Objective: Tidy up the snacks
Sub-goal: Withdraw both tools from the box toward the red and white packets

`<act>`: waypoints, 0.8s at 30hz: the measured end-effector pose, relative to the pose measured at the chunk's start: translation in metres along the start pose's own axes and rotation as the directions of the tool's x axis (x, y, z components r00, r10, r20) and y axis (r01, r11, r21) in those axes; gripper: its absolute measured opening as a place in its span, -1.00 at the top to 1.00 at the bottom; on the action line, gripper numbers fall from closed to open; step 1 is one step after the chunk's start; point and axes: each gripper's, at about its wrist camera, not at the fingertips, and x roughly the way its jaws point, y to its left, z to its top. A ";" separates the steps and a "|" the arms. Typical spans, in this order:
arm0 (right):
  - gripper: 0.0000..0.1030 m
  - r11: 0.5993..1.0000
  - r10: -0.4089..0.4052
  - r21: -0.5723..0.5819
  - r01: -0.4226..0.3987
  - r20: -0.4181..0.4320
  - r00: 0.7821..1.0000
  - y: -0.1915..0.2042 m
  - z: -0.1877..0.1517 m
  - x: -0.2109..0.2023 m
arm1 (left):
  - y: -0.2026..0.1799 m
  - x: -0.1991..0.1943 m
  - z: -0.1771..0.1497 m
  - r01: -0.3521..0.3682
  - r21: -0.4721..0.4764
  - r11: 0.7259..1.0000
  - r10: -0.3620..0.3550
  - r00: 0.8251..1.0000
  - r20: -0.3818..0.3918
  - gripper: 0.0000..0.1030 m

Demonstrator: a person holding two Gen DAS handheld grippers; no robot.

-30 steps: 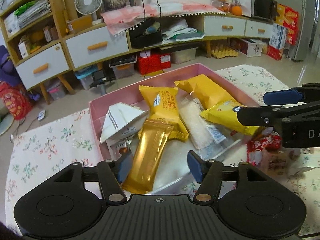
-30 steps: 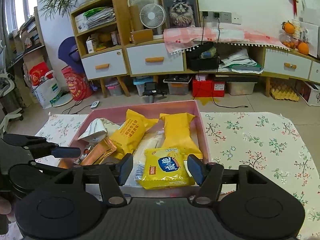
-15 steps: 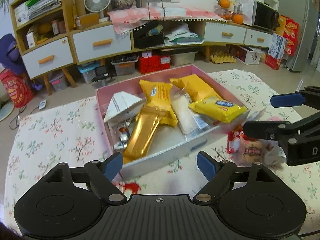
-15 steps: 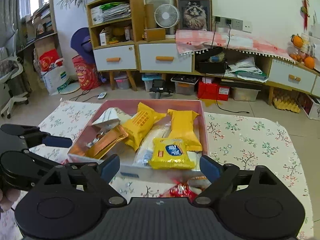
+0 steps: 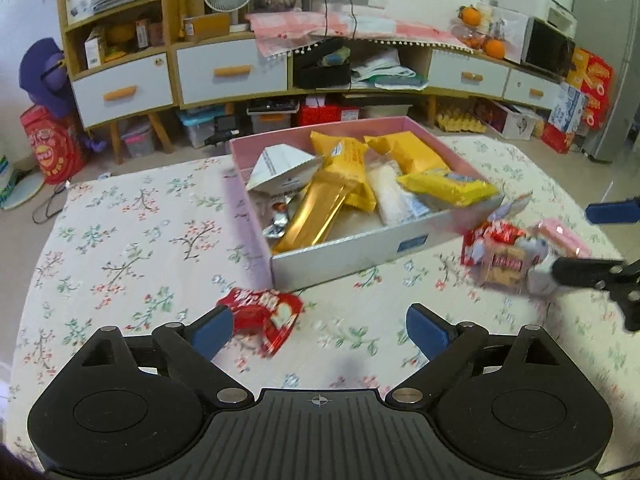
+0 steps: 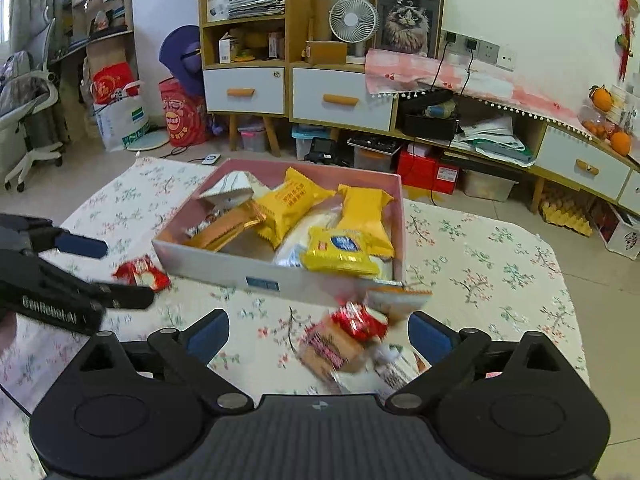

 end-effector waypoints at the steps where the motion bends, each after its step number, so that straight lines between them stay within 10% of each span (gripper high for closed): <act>1: -0.43 1.000 -0.004 -0.006 0.004 -0.001 1.000 -0.001 -0.003 -0.002 | 0.001 -0.001 -0.004 -0.007 0.013 1.000 0.007 1.000 0.003 -0.84; 24: -0.45 0.995 -0.055 -0.087 0.050 -0.052 0.997 -0.030 -0.063 0.000 | 0.036 0.022 -0.055 0.031 0.108 0.994 -0.037 0.998 0.051 -0.85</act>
